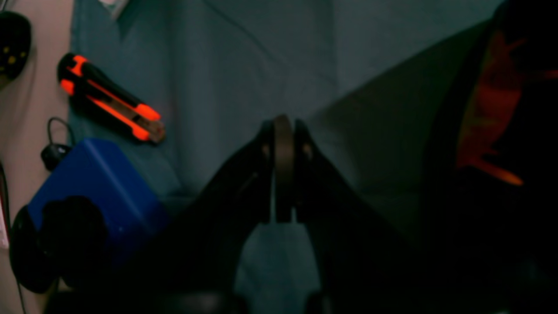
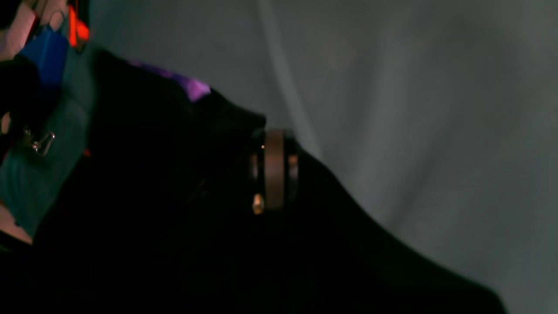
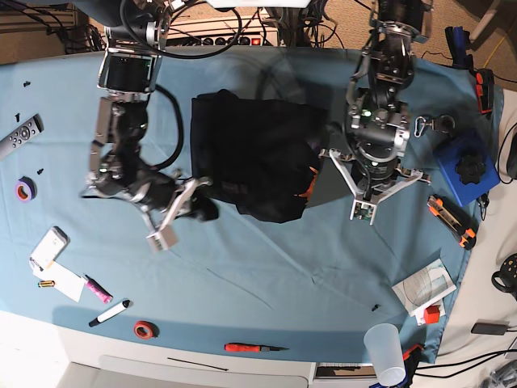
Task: Layout the t-shirt on the table in an organized manner, then fold the t-shirt properly
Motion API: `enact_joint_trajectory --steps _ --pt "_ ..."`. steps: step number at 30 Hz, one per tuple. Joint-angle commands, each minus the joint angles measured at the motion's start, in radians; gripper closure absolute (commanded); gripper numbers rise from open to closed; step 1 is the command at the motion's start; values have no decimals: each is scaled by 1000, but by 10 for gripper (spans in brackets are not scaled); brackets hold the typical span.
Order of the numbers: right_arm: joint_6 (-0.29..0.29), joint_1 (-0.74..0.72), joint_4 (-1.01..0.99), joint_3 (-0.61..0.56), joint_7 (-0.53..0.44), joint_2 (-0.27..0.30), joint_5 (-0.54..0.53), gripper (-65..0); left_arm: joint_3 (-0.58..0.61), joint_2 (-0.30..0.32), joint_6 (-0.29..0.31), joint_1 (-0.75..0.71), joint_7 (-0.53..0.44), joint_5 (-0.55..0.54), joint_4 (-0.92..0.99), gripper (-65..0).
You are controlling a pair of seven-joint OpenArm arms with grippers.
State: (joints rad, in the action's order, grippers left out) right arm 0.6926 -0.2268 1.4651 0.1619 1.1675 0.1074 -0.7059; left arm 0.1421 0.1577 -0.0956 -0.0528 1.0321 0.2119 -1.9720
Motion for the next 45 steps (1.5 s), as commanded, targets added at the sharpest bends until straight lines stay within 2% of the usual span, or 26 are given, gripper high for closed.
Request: enact_joint_trajectory --steps 1,6,10,13,16,22,26,32,36,40,45 --pt "6 -22 52 28 -4 6 -28 0 -3 23 -6 14 -21 -6 -27 0" --pt "6 -8 192 175 113 6 -80 0 -40 119 42 14 -21 -137 -34 0" --pt "6 37 272 274 219 7 -196 0 -151 172 72 6 -18 -285 -34 0" --pt "6 101 320 315 229 6 -249 0 -254 203 76 -18 -14 -423 -35 0" --pt "6 174 371 324 229 6 -252 0 -338 217 146 -58 2 -528 -36 0" --pt "6 263 426 323 220 6 -258 0 -445 216 229 -97 -1 -698 -46 0" --pt "6 265 426 323 219 6 -258 0 -448 216 278 -97 0 -740 -60 0" --pt "6 267 426 325 229 6 -258 0 -449 217 277 -127 71 -739 -71 0" --pt "6 310 452 324 229 6 -259 0 -460 217 277 -239 74 -734 -161 0" --pt "6 402 539 324 229 6 -253 0 -524 217 276 -356 74 -715 -277 0" --pt "6 530 605 324 229 6 -236 0 -593 216 274 -496 68 -737 -299 0"
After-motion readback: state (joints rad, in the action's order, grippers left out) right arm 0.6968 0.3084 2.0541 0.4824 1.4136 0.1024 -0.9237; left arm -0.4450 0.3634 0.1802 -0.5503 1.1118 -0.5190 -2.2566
